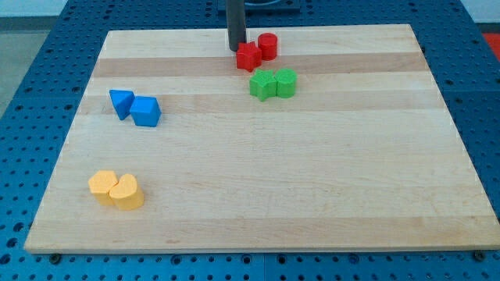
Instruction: Slide the blue cube closer to the blue triangle
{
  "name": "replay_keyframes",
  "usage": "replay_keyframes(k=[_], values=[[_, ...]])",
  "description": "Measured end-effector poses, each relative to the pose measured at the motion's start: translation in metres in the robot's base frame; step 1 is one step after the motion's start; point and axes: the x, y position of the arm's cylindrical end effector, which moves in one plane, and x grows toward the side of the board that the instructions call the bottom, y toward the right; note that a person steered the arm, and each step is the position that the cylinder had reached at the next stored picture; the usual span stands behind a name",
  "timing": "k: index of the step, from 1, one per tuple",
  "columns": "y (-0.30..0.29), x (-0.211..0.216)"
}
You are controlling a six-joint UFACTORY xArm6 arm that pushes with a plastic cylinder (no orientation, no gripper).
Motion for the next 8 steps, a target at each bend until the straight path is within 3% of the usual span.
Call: replay_keyframes(k=[3, 8], values=[[0.032, -0.001], [-0.024, 0.053]])
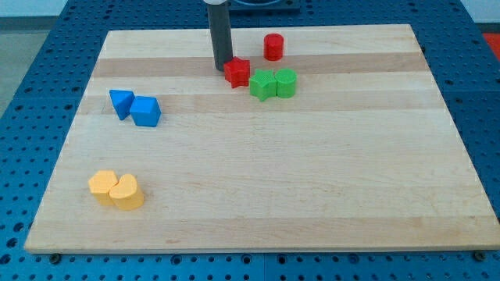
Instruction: Slide the blue cube closer to the blue triangle
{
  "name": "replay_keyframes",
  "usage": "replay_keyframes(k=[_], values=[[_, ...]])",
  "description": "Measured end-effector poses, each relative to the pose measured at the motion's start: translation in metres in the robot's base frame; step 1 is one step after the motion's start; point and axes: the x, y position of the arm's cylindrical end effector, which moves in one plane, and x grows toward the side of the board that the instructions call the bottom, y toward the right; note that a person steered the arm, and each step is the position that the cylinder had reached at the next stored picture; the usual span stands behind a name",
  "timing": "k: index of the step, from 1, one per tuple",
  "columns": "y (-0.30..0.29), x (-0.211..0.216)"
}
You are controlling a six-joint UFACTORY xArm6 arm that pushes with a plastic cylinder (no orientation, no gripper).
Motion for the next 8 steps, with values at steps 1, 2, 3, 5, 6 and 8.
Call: replay_keyframes(k=[1, 2, 3, 5, 6, 8], values=[[-0.001, -0.010], [0.005, -0.016], [0.013, -0.015], [0.030, -0.015], [0.030, -0.014], [0.008, 0.019]])
